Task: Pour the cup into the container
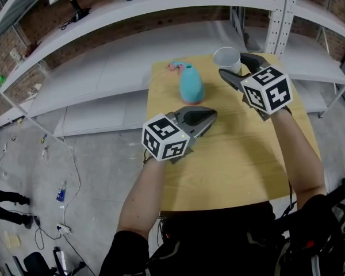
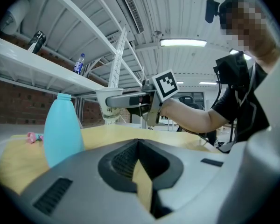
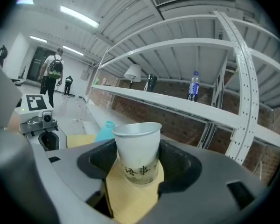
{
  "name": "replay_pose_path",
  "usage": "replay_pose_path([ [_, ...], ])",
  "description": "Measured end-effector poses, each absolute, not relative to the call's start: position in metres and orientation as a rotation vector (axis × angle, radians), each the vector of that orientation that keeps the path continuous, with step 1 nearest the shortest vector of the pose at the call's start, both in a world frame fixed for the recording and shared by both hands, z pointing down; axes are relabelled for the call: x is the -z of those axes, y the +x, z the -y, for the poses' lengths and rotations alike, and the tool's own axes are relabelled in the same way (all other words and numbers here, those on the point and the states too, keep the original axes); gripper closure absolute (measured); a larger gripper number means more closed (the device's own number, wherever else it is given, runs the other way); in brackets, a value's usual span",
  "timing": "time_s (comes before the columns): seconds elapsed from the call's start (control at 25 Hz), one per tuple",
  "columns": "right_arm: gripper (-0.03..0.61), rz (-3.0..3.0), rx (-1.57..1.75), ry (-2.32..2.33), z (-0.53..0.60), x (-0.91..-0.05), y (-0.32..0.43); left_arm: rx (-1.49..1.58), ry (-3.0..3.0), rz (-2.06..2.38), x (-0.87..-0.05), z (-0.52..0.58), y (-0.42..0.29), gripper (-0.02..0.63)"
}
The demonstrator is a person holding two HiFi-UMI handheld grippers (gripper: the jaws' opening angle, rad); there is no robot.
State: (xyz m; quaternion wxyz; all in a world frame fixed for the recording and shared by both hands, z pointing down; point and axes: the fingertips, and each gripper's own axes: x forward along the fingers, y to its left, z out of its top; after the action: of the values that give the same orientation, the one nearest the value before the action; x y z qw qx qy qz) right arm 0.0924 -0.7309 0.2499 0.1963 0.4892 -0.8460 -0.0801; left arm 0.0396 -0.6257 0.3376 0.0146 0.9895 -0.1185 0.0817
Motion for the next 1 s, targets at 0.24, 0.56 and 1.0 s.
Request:
replay_pose_path([
  [0.24,0.288,2.319,0.330,1.279,0.738,-0.241,0.063,-0.266,3.080,0.343,-0.338,0.623,0.034,0.621],
  [0.56,0.288,2.136,0.545,1.193,0.746,-0.239,0.041,-0.249,3.091,0.311,-0.337,0.620,0.029,0.621],
  [1.0,0.288,1.922,0.743,1.121,0.757,-0.237,0.031,-0.246,3.097,0.276,-0.336,0.617,0.028,0.621],
])
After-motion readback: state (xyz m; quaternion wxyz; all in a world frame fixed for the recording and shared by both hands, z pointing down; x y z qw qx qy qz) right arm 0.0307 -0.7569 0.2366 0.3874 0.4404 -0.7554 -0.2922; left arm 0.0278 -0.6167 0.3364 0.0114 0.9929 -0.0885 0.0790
